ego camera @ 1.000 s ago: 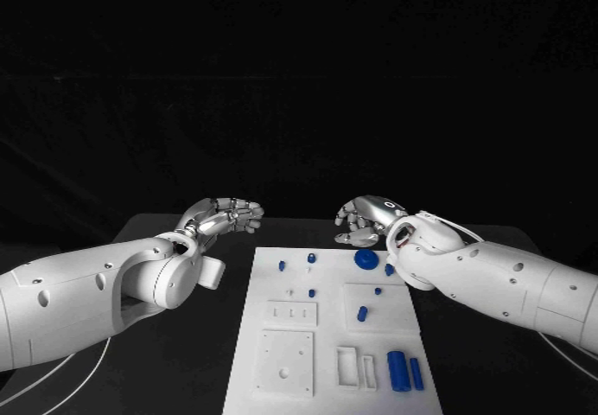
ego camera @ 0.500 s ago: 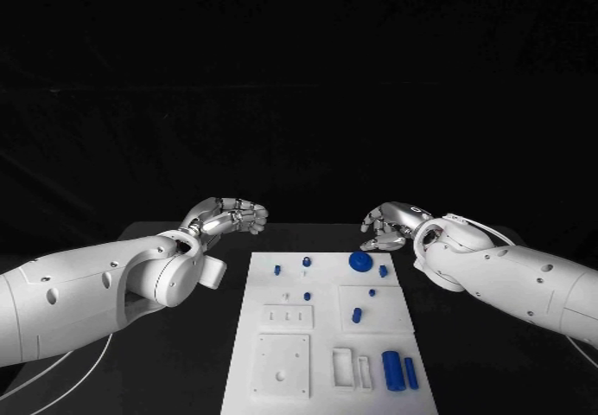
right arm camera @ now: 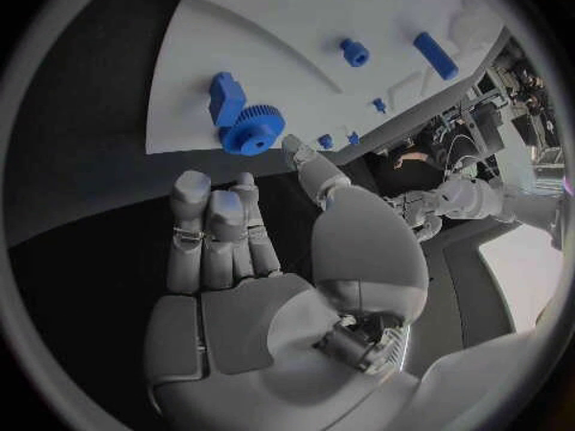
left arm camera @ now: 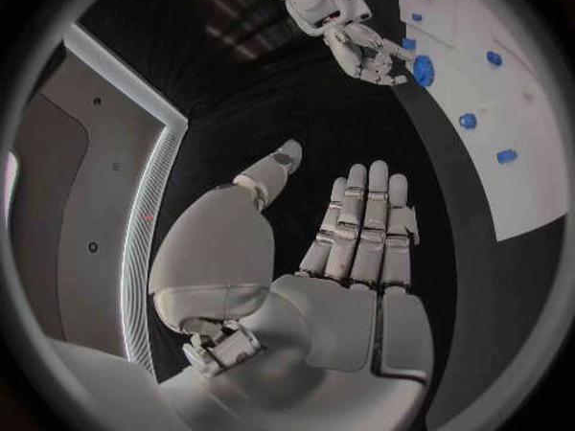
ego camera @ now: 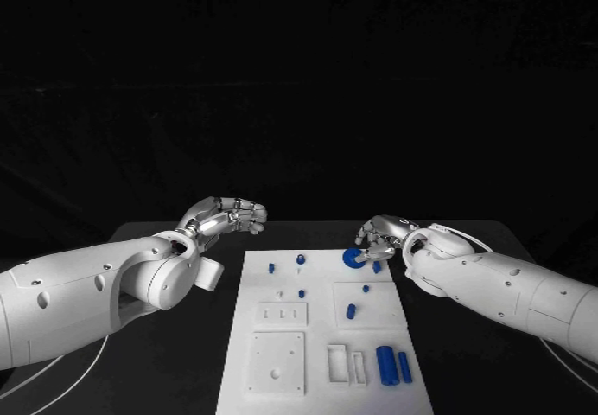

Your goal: Assemble the parts on the task board

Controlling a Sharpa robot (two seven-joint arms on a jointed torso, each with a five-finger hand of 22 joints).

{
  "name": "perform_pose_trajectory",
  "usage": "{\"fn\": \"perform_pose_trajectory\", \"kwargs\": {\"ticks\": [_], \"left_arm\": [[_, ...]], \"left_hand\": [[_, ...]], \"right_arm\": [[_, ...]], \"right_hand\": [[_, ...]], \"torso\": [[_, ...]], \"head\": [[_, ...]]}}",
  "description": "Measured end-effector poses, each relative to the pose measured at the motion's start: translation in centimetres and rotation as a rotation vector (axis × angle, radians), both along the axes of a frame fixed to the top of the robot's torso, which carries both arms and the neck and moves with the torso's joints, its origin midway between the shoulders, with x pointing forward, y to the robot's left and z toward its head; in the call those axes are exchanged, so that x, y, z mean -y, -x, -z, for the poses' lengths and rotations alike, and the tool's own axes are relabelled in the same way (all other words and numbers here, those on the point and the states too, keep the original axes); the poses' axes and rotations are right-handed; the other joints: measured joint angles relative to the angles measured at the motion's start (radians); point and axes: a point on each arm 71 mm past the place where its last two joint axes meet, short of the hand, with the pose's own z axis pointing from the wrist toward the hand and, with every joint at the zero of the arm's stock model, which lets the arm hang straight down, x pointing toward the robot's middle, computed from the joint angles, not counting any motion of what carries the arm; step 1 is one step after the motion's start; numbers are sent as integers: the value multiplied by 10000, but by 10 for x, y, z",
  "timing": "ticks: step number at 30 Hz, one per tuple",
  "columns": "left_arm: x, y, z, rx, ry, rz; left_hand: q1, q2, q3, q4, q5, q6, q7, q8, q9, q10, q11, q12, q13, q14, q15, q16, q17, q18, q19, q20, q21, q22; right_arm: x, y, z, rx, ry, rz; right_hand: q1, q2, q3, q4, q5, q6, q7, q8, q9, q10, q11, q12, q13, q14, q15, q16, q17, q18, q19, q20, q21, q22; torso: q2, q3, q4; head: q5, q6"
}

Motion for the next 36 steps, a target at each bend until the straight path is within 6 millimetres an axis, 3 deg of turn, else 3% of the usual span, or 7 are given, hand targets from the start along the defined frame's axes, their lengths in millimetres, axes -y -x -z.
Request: {"fn": "perform_pose_trajectory", "kwargs": {"ticks": [14,36], "left_arm": [[3,2,0,-24,32,159],[3,5,0,-42,51,212]], "left_hand": [[1,0,49,6,0,-32,33,0,-9,-36,35,-47,-3,0,0,-13,-2,-7,0,0,0,-1],[1,1,75,34,0,-32,32,0,-8,-36,35,-47,-2,0,0,-12,-4,-10,-35,35,0,-4]], "right_arm": [[-4,-3,11,-196,123,44],[-4,-4,17,-417,263,75]], "right_hand": [[92,92,0,0,0,-9,8,0,-8,-3,0,62,21,1,-1,0,52,-7,1,3,0,0],[286,398,252,26,-126,-26,23,0,-25,-55,-18,155,30,2,-3,0,166,-17,-57,-18,0,0]], "torso": [[19,-19,50],[12,-15,45]], "head": [[-2,-103],[54,-259]]}}
